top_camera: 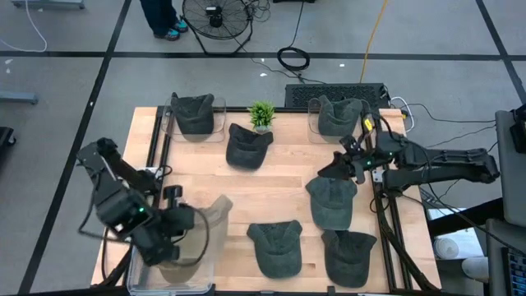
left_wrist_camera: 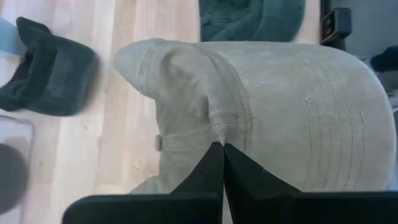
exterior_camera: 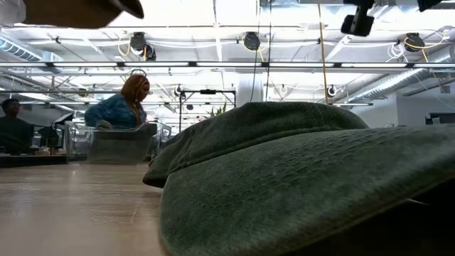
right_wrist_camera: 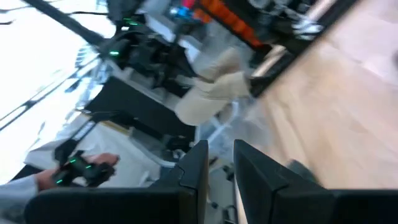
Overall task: Pick & Place hat
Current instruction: Put the brown cap into the bottom transparent container
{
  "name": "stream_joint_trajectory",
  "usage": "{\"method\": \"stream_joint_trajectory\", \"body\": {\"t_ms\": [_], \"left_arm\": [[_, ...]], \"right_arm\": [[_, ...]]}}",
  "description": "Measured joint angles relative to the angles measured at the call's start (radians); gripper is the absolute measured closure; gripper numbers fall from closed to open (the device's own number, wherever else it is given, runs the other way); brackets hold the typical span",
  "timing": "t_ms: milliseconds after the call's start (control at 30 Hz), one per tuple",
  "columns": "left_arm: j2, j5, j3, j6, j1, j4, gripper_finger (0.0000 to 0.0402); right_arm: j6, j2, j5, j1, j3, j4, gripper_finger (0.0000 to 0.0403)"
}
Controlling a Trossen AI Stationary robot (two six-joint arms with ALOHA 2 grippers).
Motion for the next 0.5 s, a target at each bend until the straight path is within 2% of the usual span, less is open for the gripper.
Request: {"method": "stream_joint_trajectory", "body": {"t_ms": [233, 500], "left_arm": [[0.000, -0.002, 0.009, -0.184, -0.138, -0.012, 0.0399], [0.005, 0.047, 0.007, -0.350, -0.265, -0.030, 0.0400]], "right_arm": [[-0.064, 0.029, 0.131, 0.084, -0.007, 0.020, 0.0339], [-0.084, 0.048, 0.135, 0.088, -0.007, 0.019, 0.0339]]}}
